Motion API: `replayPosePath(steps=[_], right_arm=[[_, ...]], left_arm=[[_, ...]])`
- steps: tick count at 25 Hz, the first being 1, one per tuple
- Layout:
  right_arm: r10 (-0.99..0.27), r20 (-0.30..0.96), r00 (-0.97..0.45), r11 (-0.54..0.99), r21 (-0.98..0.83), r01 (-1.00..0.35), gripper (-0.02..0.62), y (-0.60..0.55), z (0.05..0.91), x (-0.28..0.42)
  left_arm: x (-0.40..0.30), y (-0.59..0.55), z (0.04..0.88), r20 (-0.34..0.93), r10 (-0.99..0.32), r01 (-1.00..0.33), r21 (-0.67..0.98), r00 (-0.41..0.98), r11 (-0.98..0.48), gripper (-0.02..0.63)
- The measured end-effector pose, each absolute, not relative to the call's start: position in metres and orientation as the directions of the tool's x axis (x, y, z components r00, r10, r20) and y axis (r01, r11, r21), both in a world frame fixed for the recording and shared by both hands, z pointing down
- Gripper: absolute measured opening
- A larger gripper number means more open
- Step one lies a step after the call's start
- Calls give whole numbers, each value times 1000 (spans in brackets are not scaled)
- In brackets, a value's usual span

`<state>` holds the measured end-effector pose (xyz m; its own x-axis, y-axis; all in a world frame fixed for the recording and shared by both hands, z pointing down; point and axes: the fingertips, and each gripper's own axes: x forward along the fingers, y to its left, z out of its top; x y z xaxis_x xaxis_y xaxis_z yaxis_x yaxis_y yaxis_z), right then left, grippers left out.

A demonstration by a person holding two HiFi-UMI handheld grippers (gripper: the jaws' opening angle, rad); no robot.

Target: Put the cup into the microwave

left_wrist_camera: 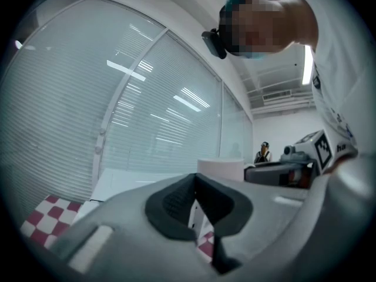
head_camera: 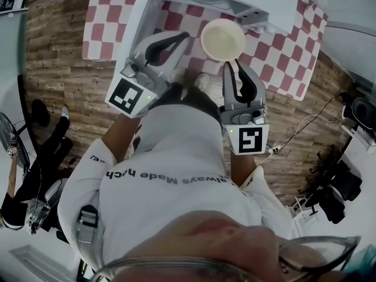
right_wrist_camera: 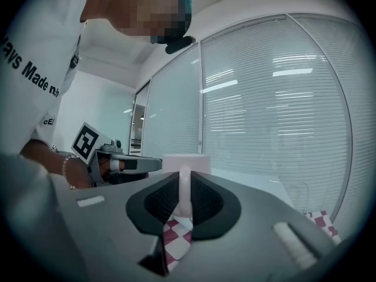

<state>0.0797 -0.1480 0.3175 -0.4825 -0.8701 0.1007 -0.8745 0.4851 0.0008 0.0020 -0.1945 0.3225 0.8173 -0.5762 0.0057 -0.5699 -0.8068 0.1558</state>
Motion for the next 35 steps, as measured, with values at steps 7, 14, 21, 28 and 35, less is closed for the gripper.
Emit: replayPosePath(steps=[7, 14, 21, 28, 35], right_arm=[[-872, 120, -474, 478, 5, -878, 38, -165, 360, 81], [-876, 150, -459, 465, 1, -886, 38, -178, 401, 84], [-878, 168, -449, 456, 3, -890, 38, -186, 430, 83], [-881, 163, -445, 451, -1, -893, 38, -203, 453, 79], [-871, 181, -457, 466, 10, -884, 38, -215, 485, 80]], left_arm=[[5, -210, 360, 6, -589, -583, 159, 808, -797, 4], [6, -221, 397, 15, -610, -604, 168, 792, -779, 5], [2, -229, 421, 9, -631, -626, 141, 775, -767, 5], [1, -243, 445, 13, -641, -637, 140, 767, -758, 5], [5, -258, 468, 16, -652, -647, 139, 758, -749, 5]])
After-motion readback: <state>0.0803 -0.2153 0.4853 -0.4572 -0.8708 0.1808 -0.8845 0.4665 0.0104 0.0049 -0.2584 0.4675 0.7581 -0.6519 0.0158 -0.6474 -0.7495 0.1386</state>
